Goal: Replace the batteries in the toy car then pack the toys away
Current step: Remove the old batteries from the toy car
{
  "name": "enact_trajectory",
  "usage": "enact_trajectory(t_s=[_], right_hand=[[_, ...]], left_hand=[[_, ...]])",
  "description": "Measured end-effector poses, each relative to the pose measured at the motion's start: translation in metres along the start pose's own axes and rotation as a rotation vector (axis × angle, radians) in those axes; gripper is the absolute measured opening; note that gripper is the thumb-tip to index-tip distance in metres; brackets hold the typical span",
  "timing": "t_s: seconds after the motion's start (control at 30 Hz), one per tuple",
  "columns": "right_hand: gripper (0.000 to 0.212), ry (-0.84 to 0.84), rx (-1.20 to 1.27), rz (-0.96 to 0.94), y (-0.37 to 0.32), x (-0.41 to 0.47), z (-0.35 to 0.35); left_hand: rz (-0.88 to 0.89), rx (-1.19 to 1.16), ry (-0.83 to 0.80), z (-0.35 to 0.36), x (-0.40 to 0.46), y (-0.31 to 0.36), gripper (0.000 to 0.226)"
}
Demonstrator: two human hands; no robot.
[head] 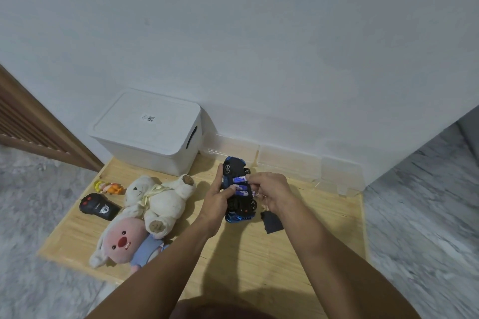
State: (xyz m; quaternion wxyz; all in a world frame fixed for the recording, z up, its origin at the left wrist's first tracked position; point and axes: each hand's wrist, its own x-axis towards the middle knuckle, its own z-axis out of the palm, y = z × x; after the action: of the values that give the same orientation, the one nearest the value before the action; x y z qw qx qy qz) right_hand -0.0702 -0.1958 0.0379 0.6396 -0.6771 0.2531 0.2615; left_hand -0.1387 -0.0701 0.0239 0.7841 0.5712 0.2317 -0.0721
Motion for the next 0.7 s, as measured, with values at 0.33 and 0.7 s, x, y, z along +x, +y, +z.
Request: enact_trajectory(t_s=[0.33, 0.7], right_hand=[[0.008, 0.045, 0.37, -0.13, -0.014, -0.01, 0.001], [0.012, -0.133, -0.526, -0.251, -0.023, -0.013, 0.01]], left_hand=[[-0.113, -0.115, -0.03, -0.005, 0.002, -0.001, 0.078], [-0.079, -0.016, -0.07, -0.004, 0.004, -0.002, 0.09]])
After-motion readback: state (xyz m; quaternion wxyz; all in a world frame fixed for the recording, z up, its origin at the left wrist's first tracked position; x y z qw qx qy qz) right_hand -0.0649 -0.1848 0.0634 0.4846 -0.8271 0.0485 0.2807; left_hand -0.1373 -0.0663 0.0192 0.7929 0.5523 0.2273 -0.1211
